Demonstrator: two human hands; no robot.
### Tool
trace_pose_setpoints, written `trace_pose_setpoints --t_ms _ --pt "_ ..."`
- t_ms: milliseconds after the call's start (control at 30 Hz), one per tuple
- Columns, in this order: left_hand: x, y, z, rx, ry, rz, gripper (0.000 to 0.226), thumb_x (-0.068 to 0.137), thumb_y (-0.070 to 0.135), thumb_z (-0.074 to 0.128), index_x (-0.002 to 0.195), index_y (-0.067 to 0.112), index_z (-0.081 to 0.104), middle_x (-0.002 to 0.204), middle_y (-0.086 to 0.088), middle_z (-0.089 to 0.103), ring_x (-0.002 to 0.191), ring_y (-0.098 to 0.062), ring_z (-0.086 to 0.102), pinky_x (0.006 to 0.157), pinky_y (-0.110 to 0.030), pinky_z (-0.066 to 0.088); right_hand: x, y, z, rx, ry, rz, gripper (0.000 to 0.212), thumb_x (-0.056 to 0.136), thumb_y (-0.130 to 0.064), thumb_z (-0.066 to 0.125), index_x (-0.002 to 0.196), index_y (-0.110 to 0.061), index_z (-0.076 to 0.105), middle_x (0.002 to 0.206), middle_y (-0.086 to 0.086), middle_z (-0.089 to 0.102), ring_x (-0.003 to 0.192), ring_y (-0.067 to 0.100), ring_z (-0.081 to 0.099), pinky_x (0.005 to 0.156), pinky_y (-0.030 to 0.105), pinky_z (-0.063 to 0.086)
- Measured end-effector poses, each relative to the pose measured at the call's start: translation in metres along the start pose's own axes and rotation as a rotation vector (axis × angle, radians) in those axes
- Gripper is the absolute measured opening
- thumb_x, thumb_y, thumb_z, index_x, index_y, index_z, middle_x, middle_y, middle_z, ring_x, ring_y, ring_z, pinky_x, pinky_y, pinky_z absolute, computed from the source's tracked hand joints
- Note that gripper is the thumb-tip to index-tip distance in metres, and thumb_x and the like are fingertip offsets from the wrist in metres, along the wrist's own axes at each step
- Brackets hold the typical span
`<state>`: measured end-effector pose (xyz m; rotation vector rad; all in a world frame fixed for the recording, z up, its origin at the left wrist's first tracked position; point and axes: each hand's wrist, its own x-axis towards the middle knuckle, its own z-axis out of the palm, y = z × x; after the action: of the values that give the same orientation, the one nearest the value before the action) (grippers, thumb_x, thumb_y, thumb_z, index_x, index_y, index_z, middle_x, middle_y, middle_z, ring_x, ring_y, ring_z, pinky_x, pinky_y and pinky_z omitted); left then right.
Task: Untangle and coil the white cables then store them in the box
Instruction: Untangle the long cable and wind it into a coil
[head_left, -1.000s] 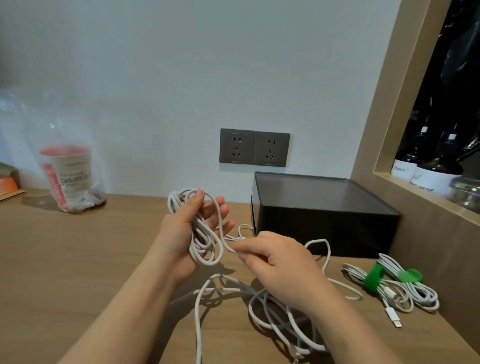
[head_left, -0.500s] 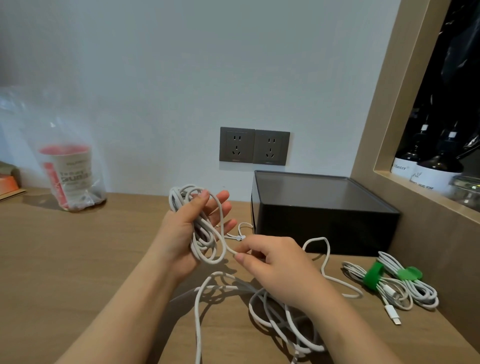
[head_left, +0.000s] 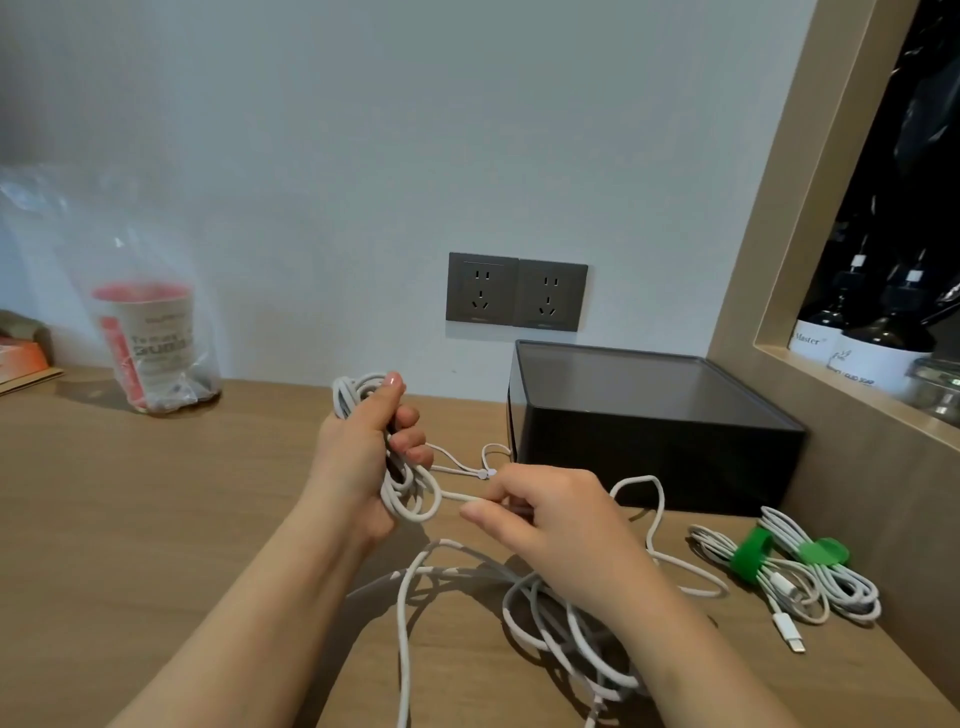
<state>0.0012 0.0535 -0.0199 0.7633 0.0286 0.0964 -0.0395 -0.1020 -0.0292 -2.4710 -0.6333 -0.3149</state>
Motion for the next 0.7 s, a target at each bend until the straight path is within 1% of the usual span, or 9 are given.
trace_pose_setpoints --t_ms 100,233,300,333,367,433,533,633,700 --pt "0.001 0.002 0.000 -0.067 0.003 -0.018 0.023 0.097 0.026 0.049 0.076 0.016 0.046 0.043 0.007 0.033 0.030 -0.002 0.027 0.031 -0.011 0.026 -0.001 0.008 -0.007 -0.004 0.011 0.107 0.021 0.081 -0.052 0.058 0.082 -0.031 0.062 0.070 -0.011 0.058 0.070 0.004 0.055 0.068 0.028 0.052" --pt "0.004 0.008 -0.003 -0.171 0.019 -0.050 0.030 0.097 0.030 0.048 0.070 0.017 0.043 0.040 0.009 0.030 0.028 -0.002 0.027 0.031 -0.010 0.027 -0.001 0.023 -0.021 0.031 0.157 0.243 0.018 0.085 -0.045 0.059 0.076 -0.030 0.064 0.066 -0.007 0.059 0.066 0.009 0.055 0.065 0.036 0.050" --pt "0.007 0.011 -0.005 -0.234 0.030 -0.052 0.032 0.096 0.030 0.050 0.067 0.018 0.041 0.040 0.009 0.033 0.029 -0.002 0.030 0.034 -0.010 0.034 -0.002 0.028 -0.029 0.097 0.217 0.300 0.016 0.087 -0.041 0.058 0.075 -0.031 0.062 0.067 -0.006 0.059 0.066 0.007 0.055 0.059 0.027 0.046" --pt "0.007 0.012 -0.005 -0.229 0.041 -0.046 0.032 0.095 0.030 0.052 0.067 0.018 0.042 0.041 0.008 0.035 0.030 -0.002 0.033 0.037 -0.013 0.042 -0.003 0.030 -0.031 0.118 0.223 0.317 0.015 0.088 -0.039 0.058 0.075 -0.031 0.060 0.067 -0.007 0.058 0.065 0.006 0.054 0.057 0.022 0.042" --pt "0.008 0.011 -0.006 -0.192 0.052 -0.036 0.030 0.094 0.029 0.053 0.067 0.018 0.043 0.042 0.008 0.038 0.032 -0.002 0.036 0.041 -0.019 0.049 -0.003 0.030 -0.032 0.133 0.203 0.326 0.015 0.089 -0.037 0.057 0.076 -0.030 0.060 0.068 -0.007 0.058 0.064 0.006 0.055 0.057 0.019 0.039" --pt "0.007 0.009 -0.006 -0.109 0.056 -0.027 0.027 0.092 0.025 0.055 0.068 0.017 0.047 0.044 0.007 0.044 0.035 -0.003 0.044 0.046 -0.027 0.055 -0.003 0.028 -0.028 0.138 0.099 0.315 0.012 0.090 -0.037 0.056 0.082 -0.031 0.063 0.070 -0.007 0.060 0.065 0.005 0.057 0.058 0.018 0.041" --pt "0.005 0.010 -0.005 -0.082 0.037 0.022 0.009 0.091 0.015 0.056 0.089 0.023 0.054 0.055 0.005 0.054 0.040 -0.004 0.052 0.044 -0.025 0.052 -0.001 0.025 -0.018 0.089 -0.023 0.243 0.009 0.090 -0.039 0.054 0.088 -0.036 0.062 0.077 -0.011 0.063 0.072 0.002 0.059 0.067 0.025 0.051" --pt "0.004 0.011 -0.007 -0.081 0.045 0.124 0.041 0.091 0.003 0.054 0.110 0.040 0.050 0.066 0.002 0.059 0.045 -0.006 0.054 0.043 -0.023 0.049 -0.001 0.024 -0.019 0.148 -0.069 0.215 0.008 0.089 -0.041 0.054 0.089 -0.039 0.062 0.083 -0.013 0.064 0.078 0.002 0.059 0.073 0.025 0.052" --pt "0.001 0.010 -0.005 -0.037 0.020 0.159 0.040 0.092 0.001 0.051 0.108 0.038 0.051 0.070 0.000 0.056 0.046 -0.008 0.053 0.043 -0.022 0.048 -0.002 0.022 -0.020 0.203 -0.096 0.222 0.011 0.087 -0.046 0.055 0.087 -0.038 0.062 0.079 -0.014 0.063 0.076 0.003 0.060 0.070 0.023 0.052"
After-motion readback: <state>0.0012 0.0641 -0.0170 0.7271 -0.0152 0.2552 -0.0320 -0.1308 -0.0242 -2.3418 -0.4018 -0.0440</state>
